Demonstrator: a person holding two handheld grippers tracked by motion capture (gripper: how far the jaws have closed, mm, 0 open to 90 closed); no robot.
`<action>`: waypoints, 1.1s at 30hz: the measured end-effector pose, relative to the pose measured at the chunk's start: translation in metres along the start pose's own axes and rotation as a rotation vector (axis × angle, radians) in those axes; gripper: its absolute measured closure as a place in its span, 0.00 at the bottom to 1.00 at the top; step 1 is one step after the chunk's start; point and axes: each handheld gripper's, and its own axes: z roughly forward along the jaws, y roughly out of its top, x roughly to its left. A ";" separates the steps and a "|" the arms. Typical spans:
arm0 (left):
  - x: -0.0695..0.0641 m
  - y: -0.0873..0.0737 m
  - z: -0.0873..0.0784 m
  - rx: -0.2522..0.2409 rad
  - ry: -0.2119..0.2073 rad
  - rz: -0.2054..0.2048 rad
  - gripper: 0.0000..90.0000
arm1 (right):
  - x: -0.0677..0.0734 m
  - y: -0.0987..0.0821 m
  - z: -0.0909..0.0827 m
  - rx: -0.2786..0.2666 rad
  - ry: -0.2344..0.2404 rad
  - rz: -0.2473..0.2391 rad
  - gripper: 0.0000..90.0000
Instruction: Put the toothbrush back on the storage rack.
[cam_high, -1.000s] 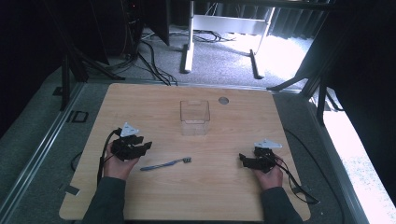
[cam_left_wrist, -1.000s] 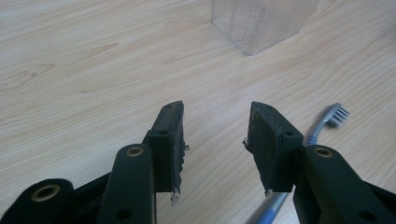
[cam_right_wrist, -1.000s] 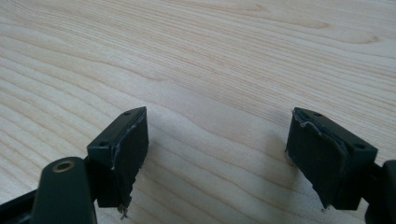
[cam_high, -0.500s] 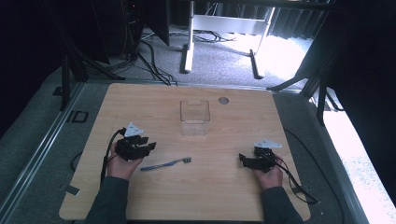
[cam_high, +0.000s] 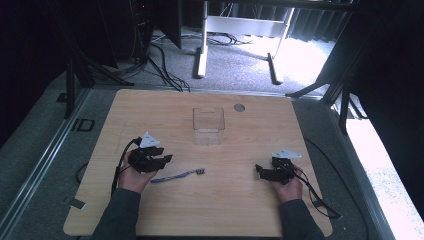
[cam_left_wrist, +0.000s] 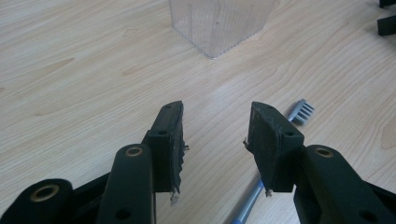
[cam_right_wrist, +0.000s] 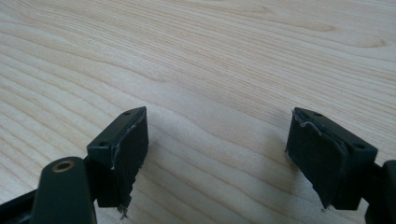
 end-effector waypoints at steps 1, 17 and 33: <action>-0.001 0.000 0.001 0.001 -0.004 0.004 0.62 | 0.000 0.000 0.000 0.000 0.000 -0.001 0.23; -0.009 0.004 0.010 0.045 -0.041 0.060 0.61 | 0.000 0.000 0.000 0.000 0.002 -0.002 0.23; -0.011 0.005 0.011 0.068 -0.161 0.136 0.60 | 0.000 0.000 0.000 -0.001 0.002 -0.002 0.23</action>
